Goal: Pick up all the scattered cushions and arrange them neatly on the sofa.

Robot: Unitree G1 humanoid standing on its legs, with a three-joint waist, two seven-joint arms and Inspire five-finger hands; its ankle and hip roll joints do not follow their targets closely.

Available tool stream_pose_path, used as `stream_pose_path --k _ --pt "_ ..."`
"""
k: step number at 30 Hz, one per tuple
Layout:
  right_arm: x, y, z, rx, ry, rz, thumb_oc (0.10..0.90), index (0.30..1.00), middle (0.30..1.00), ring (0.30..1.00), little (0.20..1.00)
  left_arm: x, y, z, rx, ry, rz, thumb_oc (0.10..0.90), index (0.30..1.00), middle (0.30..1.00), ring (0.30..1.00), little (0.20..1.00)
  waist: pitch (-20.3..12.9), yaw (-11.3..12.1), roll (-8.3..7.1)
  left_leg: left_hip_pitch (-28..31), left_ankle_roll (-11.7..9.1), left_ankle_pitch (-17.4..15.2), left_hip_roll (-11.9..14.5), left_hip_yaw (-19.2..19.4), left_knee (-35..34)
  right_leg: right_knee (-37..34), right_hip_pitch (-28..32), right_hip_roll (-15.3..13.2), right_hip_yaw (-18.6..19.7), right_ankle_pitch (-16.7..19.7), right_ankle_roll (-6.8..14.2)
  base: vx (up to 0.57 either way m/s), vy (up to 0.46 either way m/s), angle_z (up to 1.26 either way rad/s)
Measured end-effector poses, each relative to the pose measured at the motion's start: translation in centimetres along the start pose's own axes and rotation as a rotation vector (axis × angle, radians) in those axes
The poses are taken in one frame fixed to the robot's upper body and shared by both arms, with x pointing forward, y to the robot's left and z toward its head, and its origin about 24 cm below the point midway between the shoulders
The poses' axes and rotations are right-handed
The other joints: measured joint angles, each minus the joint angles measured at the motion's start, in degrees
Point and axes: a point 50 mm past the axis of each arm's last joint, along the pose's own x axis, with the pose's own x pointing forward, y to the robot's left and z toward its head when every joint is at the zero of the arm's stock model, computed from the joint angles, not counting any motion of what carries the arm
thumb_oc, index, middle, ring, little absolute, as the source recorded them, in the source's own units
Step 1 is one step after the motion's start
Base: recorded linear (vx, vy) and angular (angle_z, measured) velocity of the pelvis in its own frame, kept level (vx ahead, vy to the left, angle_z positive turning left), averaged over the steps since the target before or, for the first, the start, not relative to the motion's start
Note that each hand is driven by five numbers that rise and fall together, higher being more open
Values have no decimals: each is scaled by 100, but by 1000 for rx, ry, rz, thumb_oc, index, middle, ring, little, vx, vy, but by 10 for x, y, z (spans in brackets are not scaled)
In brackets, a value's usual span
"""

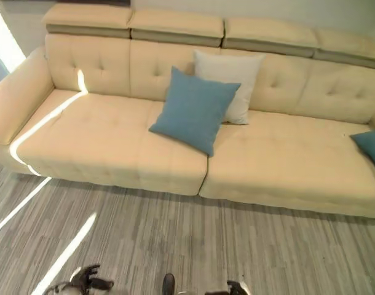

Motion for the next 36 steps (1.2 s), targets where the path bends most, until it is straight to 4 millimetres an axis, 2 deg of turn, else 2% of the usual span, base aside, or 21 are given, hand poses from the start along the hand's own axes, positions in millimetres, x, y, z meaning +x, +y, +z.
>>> stream_pose_path --k 1,2,4,5,7,8,9,10,14,16,17,18,19,20,22,24,28,30,31,34,36 --pt "1 0 4 5 -6 0 800 900 900 900 900 1 2 5 0 -15 3 800 900 900 900 900 45 25 -69 -121 52 -15 11 124 -386 0 77 -21 -20 22 56 289 33 4" --pt "1 -3 8 5 -21 -9 800 900 900 900 900 1 5 8 1 -32 9 800 900 900 900 900 69 17 -58 -270 121 6 83 257 -1303 -3 224 -23 -48 -123 117 190 35 -4" --pt "2 -6 8 2 -20 -14 800 900 900 900 900 1 4 10 -1 -40 7 800 900 900 900 900 93 -3 -33 -272 187 238 41 351 -2212 2 346 -8 -40 -204 203 283 75 -15" --pt "2 -7 7 1 -17 -16 800 900 900 900 900 1 3 11 -11 -44 5 800 900 900 900 900 99 -1 4 -362 275 448 32 338 -2255 3 426 13 -25 -252 280 499 174 -22" --pt "1 -7 -3 -12 12 -18 800 900 900 900 900 1 -2 10 -5 -46 -6 800 900 900 900 900 22 15 96 -326 219 882 -132 17 -3320 3 580 -6 68 -467 449 325 135 -22" --pt "1 -10 -5 -14 26 -23 800 900 900 900 900 0 -3 7 -9 -34 -10 800 900 900 900 900 27 11 162 -323 319 1064 -188 -21 -3690 2 662 0 184 -574 502 209 100 -38" --pt "1 -11 -7 -13 37 -27 800 900 900 900 900 -1 -6 3 -21 -21 -14 800 900 900 900 900 -1 12 216 -256 413 1141 -187 -29 -3883 0 725 8 256 -628 545 281 144 -66" --pt "0 -9 -15 -13 60 -22 800 900 900 900 900 -3 -8 -12 -70 30 -12 800 900 900 900 900 -26 28 257 73 647 1611 -234 -21 -4024 5 1022 -34 451 -781 706 274 156 -59" --pt "-4 -1 -28 -9 86 -1 800 900 900 900 900 -4 -2 -20 -69 61 5 800 900 900 900 900 -164 28 166 612 862 1551 -491 77 -4296 710 1001 -306 601 -1032 1073 221 148 -25" --pt "-4 2 -29 -12 93 7 800 900 900 900 900 -4 -1 -19 -43 60 1 800 900 900 900 900 -197 35 255 857 991 1429 -518 137 -4407 2090 424 -380 667 -1271 1383 140 158 -17" --pt "-4 2 -29 -12 92 7 800 900 900 900 900 -4 -1 -19 -40 60 0 800 900 900 900 900 -196 32 260 863 1000 1420 -514 136 -4407 2183 397 -380 667 -1263 1391 132 139 -14" --pt "-2 -1 -16 -8 55 1 800 900 900 900 900 -3 0 -16 -17 57 -3 800 900 900 900 900 -102 -4 398 1019 1065 1359 -460 162 -4446 4178 -593 -408 722 -1120 1550 198 138 -8" --pt "-1 -1 -8 -2 19 -2 800 900 900 900 900 -2 -2 -12 12 46 -12 800 900 900 900 900 -50 6 478 1196 1117 1246 -464 212 -4446 5042 -1235 -491 704 -1119 1558 223 94 -8" --pt "-1 -3 -6 -3 14 -12 800 900 900 900 900 -3 -3 -13 20 43 -16 800 900 900 900 900 -36 9 499 1297 1116 1202 -480 260 -4448 5124 -1411 -544 622 -1136 1540 257 38 -5" --pt "1 -11 -2 -19 -2 -29 800 900 900 900 900 -3 -4 -15 38 43 -21 800 900 900 900 900 -5 11 585 1600 1101 930 -467 311 -4455 4494 -1748 -650 364 -1217 1439 303 -53 -22" --pt "1 -9 3 -37 -17 -21 800 900 900 900 900 -4 0 -20 38 60 -11 800 900 900 900 900 -30 3 494 1698 986 845 -448 386 -4453 3166 -1821 -590 212 -1104 1314 283 -106 -12" --pt "0 -5 3 -30 -25 -9 800 900 900 900 900 -5 2 -26 37 80 -5 800 900 900 900 900 -85 -71 384 1904 835 597 -423 365 -4453 1497 -1958 -569 -49 -351 1273 236 -109 -2" --pt "-1 -3 -5 -34 0 -4 800 900 900 900 900 -7 1 -33 36 94 -9 800 900 900 900 900 -126 -120 357 2054 705 435 -357 318 -4453 1223 -1775 -504 -46 207 1176 214 -122 17" --pt "-3 0 -19 -39 44 6 800 900 900 900 900 -9 -3 -41 36 112 -18 800 900 900 900 900 -170 -133 416 2337 594 322 -199 187 -4447 1022 -1478 -287 -29 596 791 267 -183 10" --pt "-4 0 -23 -33 58 3 800 900 900 900 900 -10 -4 -43 23 122 -17 800 900 900 900 900 -212 -115 429 2261 474 328 16 69 -3910 236 -785 -96 -75 668 690 228 -200 10" --pt "-4 -2 -28 -27 72 -6 800 900 900 900 900 -10 -6 -40 -9 115 -13 800 900 900 900 900 -228 -89 354 2018 227 203 24 -28 -3101 -4 -458 -106 -102 678 478 103 -195 13"
